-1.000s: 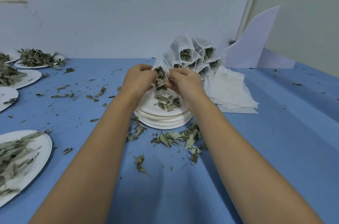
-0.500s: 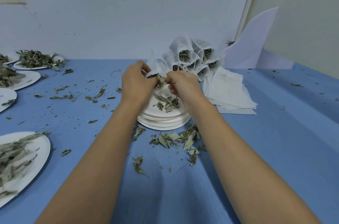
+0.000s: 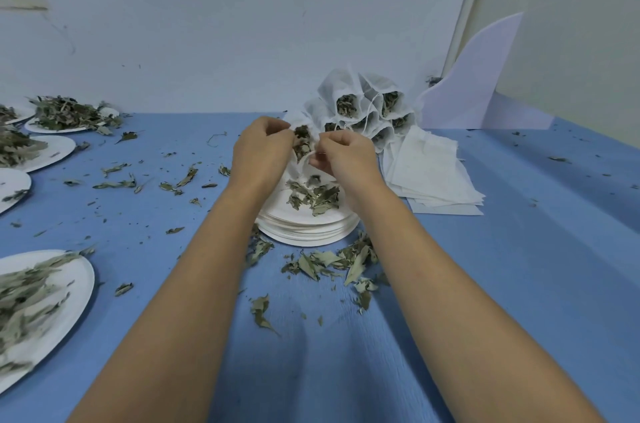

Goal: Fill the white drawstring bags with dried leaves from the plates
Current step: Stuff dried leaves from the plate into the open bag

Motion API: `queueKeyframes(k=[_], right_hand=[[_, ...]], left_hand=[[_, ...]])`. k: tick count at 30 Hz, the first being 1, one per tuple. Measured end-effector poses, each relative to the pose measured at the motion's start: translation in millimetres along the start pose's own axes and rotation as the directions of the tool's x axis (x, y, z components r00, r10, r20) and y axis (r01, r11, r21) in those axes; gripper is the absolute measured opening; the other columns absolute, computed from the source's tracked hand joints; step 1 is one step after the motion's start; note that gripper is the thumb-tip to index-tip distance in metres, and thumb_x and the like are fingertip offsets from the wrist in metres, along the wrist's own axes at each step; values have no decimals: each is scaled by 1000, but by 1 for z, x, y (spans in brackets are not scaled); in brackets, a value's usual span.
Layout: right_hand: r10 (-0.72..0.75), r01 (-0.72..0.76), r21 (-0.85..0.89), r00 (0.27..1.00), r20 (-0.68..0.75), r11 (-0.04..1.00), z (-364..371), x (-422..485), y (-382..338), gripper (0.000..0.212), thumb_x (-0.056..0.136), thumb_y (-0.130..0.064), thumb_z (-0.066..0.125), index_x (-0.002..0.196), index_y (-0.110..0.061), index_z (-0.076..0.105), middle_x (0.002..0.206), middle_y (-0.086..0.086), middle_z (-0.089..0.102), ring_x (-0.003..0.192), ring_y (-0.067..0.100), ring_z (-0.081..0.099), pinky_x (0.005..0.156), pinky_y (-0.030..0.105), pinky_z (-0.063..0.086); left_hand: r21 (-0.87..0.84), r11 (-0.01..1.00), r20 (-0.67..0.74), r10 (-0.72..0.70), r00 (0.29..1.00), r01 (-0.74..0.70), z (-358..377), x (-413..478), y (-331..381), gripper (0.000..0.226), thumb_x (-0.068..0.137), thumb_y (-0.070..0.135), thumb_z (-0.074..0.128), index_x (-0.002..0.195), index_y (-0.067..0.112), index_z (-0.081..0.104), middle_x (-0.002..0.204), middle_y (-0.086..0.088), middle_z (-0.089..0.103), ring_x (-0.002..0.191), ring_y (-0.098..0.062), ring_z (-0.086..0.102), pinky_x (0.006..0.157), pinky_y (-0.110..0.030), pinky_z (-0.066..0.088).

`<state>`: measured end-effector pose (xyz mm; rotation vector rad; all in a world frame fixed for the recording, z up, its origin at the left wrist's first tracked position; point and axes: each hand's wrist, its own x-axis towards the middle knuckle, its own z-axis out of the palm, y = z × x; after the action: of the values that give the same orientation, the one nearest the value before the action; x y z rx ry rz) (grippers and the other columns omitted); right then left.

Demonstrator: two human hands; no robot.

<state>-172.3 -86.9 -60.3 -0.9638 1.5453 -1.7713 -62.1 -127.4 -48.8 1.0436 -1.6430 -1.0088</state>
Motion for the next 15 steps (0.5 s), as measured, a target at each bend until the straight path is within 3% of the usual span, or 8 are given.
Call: queueKeyframes(k=[2,5,8,12,15], right_hand=[[19,-19,43,1000,9,999,0,0,0,17,88,1,55,79,-11,61,70,0,63,58,10,63,77,28,58],[29,-30,35,999,18,999,-1,-1,-1,16,85,1,57,76,-10,63,68,1,62,58,11,60,69,24,56],[7,-5,-82,1000,22,997,-2,-2,-1,13,79,-2,58,70,-11,63,58,-2,55,59,13,51,60,24,45],[20,-15,-49,992,123,999,0,-5,-5,16,79,2,54,68,-8,59,61,1,55,57,13,53,57,19,47],[26,-17,-39,971,239,999,1,-7,-7,19,83,1,52,67,-8,55,49,-6,53,52,12,52,57,17,48]], left_hand=[[3,1000,55,-6,998,6,0,-1,0,24,85,13,54,108,18,58,103,4,61,100,-14,58,92,-35,49],[111,990,41,85,996,-89,2,-1,-2,26,83,16,67,107,17,57,101,9,58,93,-7,53,74,-9,40],[209,967,-40,158,987,-146,4,1,-5,26,79,13,72,100,14,56,92,7,54,85,-8,49,60,0,34],[264,955,-139,179,974,-137,9,4,-7,19,78,3,64,90,11,51,88,-3,55,79,-16,49,57,-17,37],[282,953,-214,175,961,-111,11,6,-7,20,76,-6,53,86,10,47,89,-6,52,77,-20,45,54,-25,32]])
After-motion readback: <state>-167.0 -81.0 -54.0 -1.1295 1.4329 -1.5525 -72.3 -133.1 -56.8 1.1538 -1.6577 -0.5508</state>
